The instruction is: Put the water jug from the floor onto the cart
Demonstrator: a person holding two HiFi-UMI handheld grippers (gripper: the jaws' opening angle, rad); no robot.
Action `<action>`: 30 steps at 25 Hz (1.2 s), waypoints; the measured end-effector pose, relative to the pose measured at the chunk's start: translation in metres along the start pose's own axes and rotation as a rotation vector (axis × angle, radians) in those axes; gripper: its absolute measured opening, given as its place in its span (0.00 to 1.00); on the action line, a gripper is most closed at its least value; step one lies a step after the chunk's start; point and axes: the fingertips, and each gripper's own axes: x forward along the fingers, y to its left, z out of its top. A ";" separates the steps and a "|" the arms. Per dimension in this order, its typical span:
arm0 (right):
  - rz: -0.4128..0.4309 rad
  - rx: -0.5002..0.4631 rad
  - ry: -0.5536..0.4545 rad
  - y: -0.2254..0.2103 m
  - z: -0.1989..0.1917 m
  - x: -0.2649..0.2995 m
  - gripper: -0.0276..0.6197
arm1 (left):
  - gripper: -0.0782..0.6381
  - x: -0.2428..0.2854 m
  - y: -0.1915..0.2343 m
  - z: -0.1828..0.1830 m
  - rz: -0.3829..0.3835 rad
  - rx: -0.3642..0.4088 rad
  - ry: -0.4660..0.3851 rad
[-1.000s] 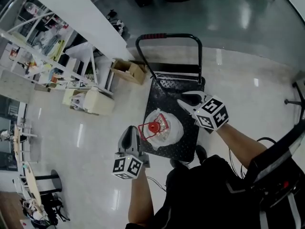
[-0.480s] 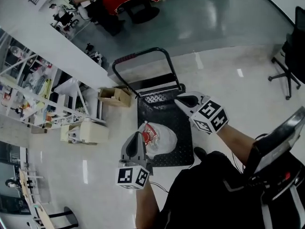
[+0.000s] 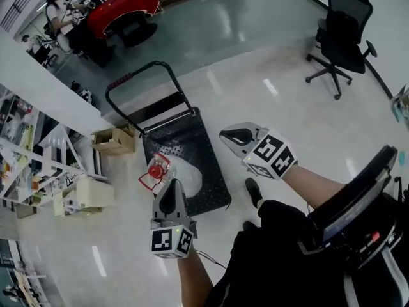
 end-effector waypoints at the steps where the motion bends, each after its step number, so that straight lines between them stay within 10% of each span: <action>1: -0.008 0.009 -0.007 0.007 -0.004 -0.021 0.05 | 0.11 -0.008 -0.016 -0.001 -0.015 -0.014 -0.003; 13: -0.118 0.078 -0.111 0.025 -0.036 -0.238 0.05 | 0.11 -0.060 -0.206 0.013 -0.188 -0.016 -0.076; 23: -0.112 0.102 -0.125 0.031 -0.118 -0.443 0.05 | 0.11 -0.095 -0.393 0.004 -0.157 -0.038 -0.054; 30: -0.118 0.103 -0.169 0.057 -0.106 -0.514 0.05 | 0.11 -0.157 -0.452 0.009 -0.138 -0.022 -0.011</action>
